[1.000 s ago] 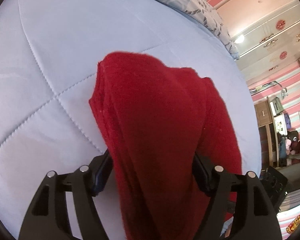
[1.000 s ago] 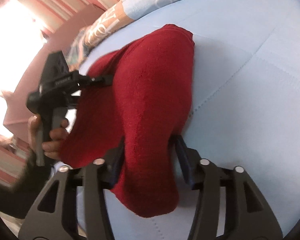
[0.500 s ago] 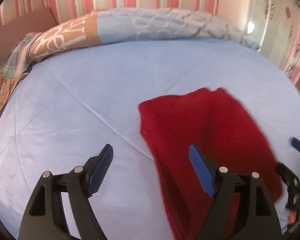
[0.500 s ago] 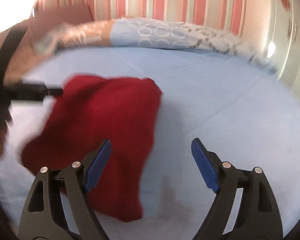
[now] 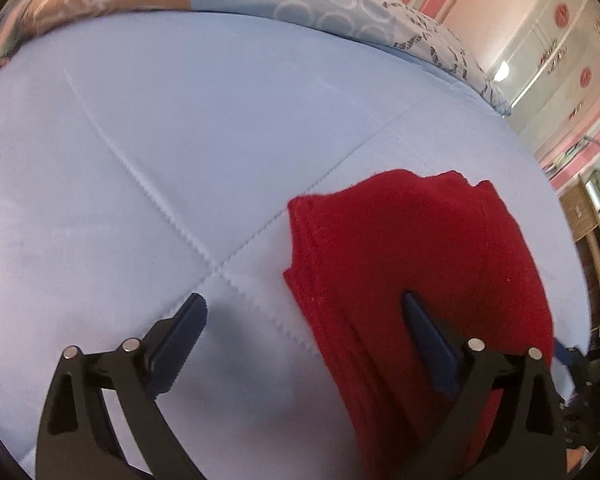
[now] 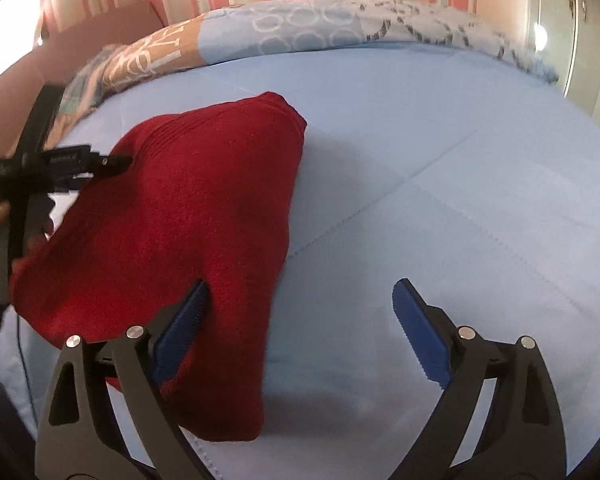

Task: Fold small clothes

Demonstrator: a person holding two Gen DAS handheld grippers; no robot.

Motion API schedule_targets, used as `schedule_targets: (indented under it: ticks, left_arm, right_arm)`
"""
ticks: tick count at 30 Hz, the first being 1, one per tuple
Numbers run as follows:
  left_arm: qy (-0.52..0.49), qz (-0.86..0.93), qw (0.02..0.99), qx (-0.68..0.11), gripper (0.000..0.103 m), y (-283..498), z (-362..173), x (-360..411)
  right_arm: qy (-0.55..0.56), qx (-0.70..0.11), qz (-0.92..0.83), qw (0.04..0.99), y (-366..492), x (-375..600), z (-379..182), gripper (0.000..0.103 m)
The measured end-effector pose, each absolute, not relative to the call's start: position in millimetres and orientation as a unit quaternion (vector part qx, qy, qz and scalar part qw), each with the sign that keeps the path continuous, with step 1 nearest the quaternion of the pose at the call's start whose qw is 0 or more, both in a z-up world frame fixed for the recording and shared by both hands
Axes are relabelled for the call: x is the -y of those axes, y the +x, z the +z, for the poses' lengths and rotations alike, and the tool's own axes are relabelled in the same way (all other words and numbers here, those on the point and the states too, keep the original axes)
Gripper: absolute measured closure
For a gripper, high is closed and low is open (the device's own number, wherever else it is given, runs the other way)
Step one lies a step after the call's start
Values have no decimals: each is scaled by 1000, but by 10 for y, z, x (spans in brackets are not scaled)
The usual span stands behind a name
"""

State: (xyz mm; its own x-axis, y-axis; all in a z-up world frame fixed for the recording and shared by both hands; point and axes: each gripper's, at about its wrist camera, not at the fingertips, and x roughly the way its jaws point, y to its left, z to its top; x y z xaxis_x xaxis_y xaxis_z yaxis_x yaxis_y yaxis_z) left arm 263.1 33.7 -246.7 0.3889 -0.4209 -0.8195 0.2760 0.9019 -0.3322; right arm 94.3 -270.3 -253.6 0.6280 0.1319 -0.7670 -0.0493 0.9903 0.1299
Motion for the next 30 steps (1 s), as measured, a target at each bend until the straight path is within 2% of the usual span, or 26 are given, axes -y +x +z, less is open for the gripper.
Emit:
schedule_targets:
  ticks: [5,8,12,20,30]
  left_arm:
    - [-33,-201,852,-482,6,2279,-2108,-324]
    - [11,-175,881,-440,6,1806,-1814,-249]
    - [40,-123,911,-390,6,1229,-1606,-124]
    - [64,-69,932,-351,5,564,-1795,-38]
    - [37,-54,942,-328,2,-96,-1680,-108]
  right_arm:
    - [50,-407,80,908,787,2680,-2323,11]
    - [38,-384,81,919,627,2596,-2149,11]
    - [29,-358,80,930,464,2430,-2010,5]
    - [26,-332,43,942,226,2182,-2060,5]
    - [44,-319,0,947,-186,2126,-1917,5]
